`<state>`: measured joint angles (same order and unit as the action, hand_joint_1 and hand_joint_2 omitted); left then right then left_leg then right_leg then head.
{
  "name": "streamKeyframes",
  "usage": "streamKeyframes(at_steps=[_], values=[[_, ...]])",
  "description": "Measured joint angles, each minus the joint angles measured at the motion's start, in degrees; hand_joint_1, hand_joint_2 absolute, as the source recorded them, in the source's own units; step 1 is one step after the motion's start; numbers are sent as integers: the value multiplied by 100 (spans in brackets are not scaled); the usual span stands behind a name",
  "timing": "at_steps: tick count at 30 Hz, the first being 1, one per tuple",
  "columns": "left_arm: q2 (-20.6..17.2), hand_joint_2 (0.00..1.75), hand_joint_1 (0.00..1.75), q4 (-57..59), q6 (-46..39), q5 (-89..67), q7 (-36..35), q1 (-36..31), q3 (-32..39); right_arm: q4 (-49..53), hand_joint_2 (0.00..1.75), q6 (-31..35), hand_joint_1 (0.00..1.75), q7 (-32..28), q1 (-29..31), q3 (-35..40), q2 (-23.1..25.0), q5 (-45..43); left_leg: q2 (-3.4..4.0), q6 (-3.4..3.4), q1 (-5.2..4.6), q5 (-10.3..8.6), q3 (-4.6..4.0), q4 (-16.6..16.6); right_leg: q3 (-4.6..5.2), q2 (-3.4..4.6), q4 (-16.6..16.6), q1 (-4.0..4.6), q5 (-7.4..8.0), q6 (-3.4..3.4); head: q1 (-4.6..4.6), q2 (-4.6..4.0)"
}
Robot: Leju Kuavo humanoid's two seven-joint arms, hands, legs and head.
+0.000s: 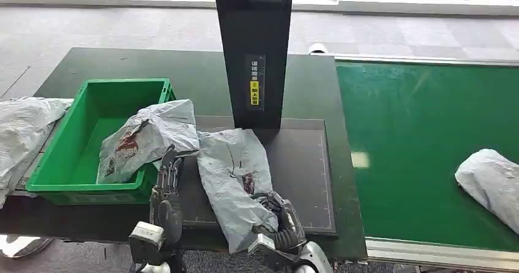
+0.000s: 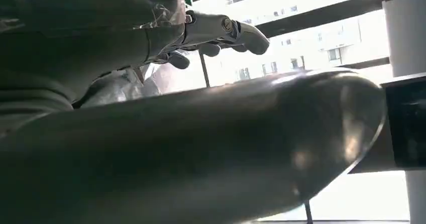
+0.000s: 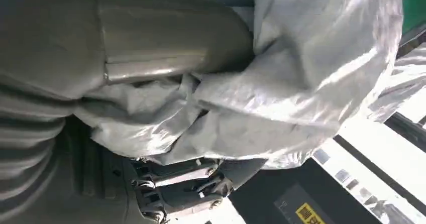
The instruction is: Moved the parcel from conveyor to table for the left to box.
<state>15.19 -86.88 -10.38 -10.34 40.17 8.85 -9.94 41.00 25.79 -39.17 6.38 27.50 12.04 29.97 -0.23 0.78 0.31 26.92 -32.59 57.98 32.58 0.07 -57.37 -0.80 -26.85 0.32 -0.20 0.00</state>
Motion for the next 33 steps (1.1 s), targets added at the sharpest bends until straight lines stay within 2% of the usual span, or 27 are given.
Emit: streamKeyframes(at_steps=[10,29,31,32,33], values=[[66,0,0,-81,319,-253,-2,74,105,192,175,465,0,341,-114,-369,4,398,-1,-2,-1,1,-3,1,4,-1,1,-1,0,1,0,0],[76,0,0,-37,341,-303,-8,77,157,358,175,502,0,356,-239,-584,4,442,0,-1,-1,1,-7,1,9,0,1,-1,0,0,0,0],[76,0,0,7,8,-1056,-519,47,109,437,175,629,0,334,-293,-627,4,367,-3,-1,-2,1,-6,3,11,-4,3,-2,0,1,0,-2],[76,175,0,97,-277,-1758,-843,11,35,551,175,662,0,332,-353,-680,4,330,-7,-1,-2,1,-6,3,10,-11,4,-2,-1,1,0,0],[72,175,0,231,-597,-2699,-1118,-28,-67,671,175,658,0,337,-398,-712,-6,300,-6,-1,-2,1,-8,3,10,-10,4,-2,-1,1,2,0]])
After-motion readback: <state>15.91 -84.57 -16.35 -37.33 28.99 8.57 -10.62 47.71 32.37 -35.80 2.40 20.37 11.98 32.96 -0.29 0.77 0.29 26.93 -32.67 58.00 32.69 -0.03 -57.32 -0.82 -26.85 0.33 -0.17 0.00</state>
